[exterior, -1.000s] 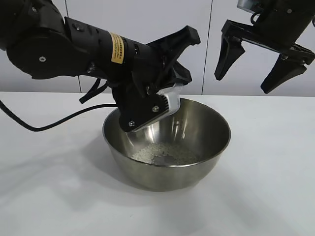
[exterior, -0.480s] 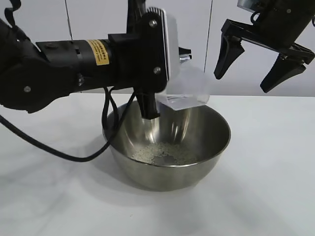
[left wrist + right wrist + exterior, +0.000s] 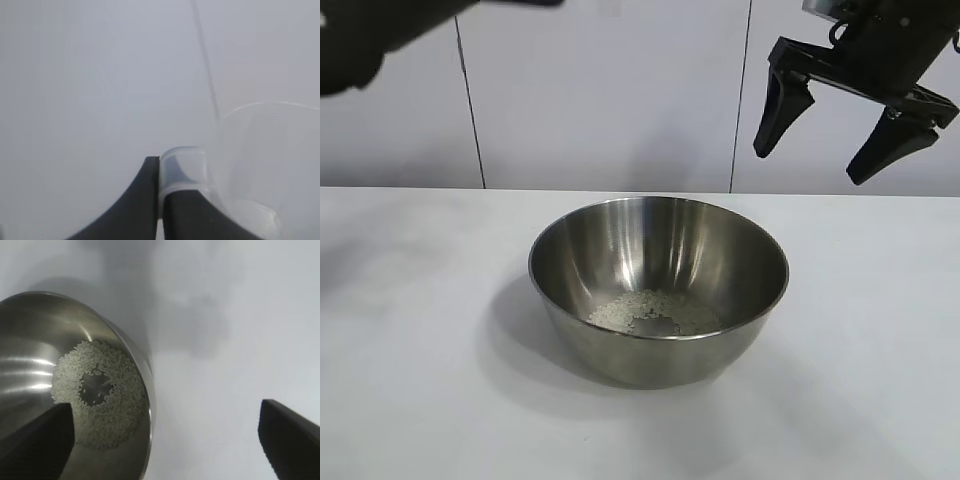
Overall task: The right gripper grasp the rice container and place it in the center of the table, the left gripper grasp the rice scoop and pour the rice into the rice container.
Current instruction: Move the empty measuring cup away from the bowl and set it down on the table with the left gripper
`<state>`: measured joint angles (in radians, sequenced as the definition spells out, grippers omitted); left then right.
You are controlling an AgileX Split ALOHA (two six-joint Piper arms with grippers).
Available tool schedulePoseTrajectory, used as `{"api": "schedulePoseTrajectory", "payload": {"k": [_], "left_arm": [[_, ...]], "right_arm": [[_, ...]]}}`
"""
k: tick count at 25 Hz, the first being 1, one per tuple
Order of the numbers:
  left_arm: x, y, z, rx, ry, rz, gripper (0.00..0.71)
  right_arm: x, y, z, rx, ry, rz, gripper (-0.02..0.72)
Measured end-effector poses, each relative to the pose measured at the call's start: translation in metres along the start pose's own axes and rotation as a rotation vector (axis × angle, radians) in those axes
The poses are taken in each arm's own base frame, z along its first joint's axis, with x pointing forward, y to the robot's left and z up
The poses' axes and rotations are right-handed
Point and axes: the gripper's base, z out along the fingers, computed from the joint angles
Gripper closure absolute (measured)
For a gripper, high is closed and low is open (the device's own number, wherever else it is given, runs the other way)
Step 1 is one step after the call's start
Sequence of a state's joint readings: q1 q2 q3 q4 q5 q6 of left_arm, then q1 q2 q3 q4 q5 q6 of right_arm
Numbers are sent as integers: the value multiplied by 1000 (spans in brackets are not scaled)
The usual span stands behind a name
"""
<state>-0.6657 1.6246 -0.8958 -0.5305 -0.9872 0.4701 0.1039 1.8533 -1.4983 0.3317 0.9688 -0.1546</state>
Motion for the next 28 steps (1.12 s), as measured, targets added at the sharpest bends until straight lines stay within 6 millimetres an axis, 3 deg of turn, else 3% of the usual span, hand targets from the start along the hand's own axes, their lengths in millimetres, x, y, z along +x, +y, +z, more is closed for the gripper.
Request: {"api": "schedulePoseTrajectory", "payload": {"k": [5,13,18,23,28], "left_arm": [[0,44,-19,-129,72,-43,707],[71,70,-50,-21,375,-13,707],[117,72,-61,42,430,62,707],[147,71,-64,42,395,84,707],[181,76,-72,28,497,68,707]], "right_arm": [[0,0,0,0,0,0,9],[0,0,0,-1,0,0,9],[0,0,0,-1,0,0,9],[0,0,0,-1,3,0,9],[0,0,0,-1,4,2,9]]}}
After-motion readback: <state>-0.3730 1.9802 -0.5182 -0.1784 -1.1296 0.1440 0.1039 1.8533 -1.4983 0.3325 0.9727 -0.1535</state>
